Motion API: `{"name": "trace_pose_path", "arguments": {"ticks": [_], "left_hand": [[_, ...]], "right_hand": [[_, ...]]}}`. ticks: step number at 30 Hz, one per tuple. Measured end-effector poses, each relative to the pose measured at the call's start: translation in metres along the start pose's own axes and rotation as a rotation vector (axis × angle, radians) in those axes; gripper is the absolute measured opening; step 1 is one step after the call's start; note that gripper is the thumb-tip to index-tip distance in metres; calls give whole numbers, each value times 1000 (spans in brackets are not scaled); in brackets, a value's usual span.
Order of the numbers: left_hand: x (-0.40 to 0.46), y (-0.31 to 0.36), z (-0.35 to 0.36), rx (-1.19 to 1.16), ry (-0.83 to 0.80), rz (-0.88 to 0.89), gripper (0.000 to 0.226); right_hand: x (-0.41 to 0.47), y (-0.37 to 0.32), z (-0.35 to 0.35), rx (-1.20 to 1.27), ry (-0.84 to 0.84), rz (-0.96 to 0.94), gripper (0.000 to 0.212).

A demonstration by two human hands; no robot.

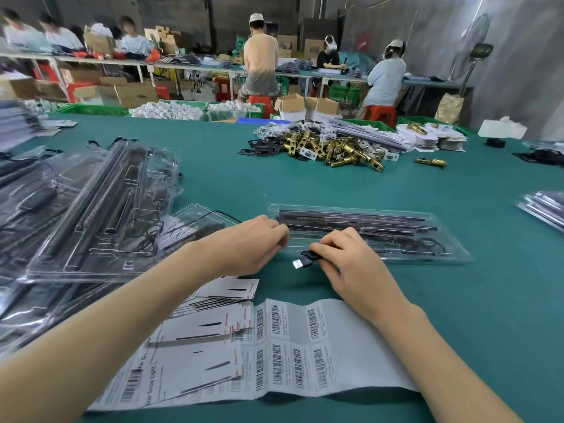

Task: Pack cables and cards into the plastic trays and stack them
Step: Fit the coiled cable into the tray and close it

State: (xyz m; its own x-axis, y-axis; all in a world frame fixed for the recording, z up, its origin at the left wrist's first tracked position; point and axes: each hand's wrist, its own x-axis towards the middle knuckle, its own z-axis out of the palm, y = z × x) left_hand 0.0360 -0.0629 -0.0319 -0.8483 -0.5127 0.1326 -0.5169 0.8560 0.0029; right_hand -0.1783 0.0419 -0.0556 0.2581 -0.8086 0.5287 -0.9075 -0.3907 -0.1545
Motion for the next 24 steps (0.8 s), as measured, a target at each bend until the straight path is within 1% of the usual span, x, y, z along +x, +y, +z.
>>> {"name": "trace_pose_path", "arguments": {"ticks": [2,4,8,11,16,21,24], "left_hand": [[-1,4,2,-5,-14,-30,16],[1,8,3,-13,10,-42,16],[3,13,-2,-47,19,-94,14],[4,16,-3,-53,-2,-107,13],[5,17,-1,-25,2,-119,14],[5,18,1,42,16,-95,14],[4,19,0,18,29,-69,15]], "right_hand": [[-2,-2,1,-11,-24,-36,20],[-2,-4,2,-26,-18,-54,22],[-1,-11,6,-41,17,6,25],[0,-13,8,-70,7,6,25],[2,-14,9,-132,-46,9,23],[4,-15,16,-156,-143,98,31],[6,-16,16,-186,-177,120,32]]}}
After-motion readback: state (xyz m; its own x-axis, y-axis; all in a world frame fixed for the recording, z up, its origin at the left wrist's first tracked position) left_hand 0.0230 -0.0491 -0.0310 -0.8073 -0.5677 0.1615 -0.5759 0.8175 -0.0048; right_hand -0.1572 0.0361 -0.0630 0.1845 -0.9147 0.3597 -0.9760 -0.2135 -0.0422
